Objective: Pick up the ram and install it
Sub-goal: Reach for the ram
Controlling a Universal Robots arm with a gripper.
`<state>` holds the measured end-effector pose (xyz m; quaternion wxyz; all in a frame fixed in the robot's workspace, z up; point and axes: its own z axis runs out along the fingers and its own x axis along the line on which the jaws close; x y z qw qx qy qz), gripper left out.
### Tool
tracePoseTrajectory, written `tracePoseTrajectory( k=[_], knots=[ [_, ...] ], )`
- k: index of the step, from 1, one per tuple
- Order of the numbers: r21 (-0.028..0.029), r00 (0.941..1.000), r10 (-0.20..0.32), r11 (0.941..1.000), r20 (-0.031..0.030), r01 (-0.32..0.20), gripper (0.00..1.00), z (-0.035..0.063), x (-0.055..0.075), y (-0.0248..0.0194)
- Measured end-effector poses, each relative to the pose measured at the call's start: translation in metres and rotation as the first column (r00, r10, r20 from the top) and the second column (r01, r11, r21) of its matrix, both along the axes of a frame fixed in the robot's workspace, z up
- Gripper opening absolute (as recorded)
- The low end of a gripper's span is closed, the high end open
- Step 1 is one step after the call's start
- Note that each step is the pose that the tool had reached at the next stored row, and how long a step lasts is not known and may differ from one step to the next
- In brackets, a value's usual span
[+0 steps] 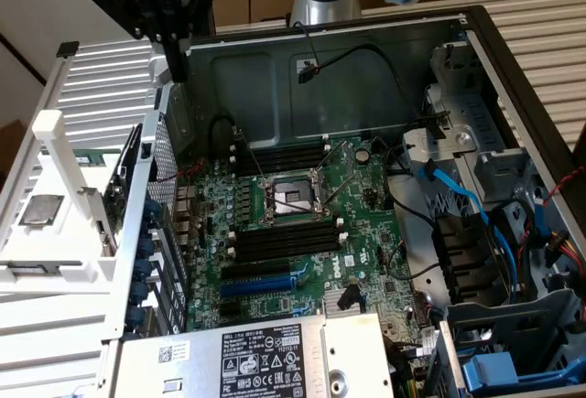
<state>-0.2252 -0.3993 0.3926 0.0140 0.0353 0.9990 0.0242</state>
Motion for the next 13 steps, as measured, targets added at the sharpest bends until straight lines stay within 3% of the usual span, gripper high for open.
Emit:
tracePoseTrajectory(
  k=[3,6,7,8,10,12,13],
  knots=[
    [0.0,1.0,0.0,1.0,0.0001,0.0,0.1,0.0,-0.016,-0.0003],
    [0.0,1.0,0.0,1.0,0.0001,0.0,0.1,-0.0007,-0.043,-0.0007],
    [0.0,1.0,0.002,1.0,0.0002,-0.002,0.1,-0.0013,-0.058,-0.0011],
    [-0.0068,1.0,0.009,0.9999,-0.0001,-0.009,0.1,-0.0021,-0.072,-0.0011],
    [-0.0213,0.9999,0.011,0.9997,-0.0014,-0.011,0.1,-0.0026,-0.083,-0.0011],
    [-0.0433,0.9999,0.013,0.999,-0.0084,-0.013,0.1,-0.0031,-0.094,-0.0009],
    [-0.0454,0.9999,0.013,0.9989,-0.0085,-0.014,0.1,-0.0038,-0.098,-0.0009]
  ],
)
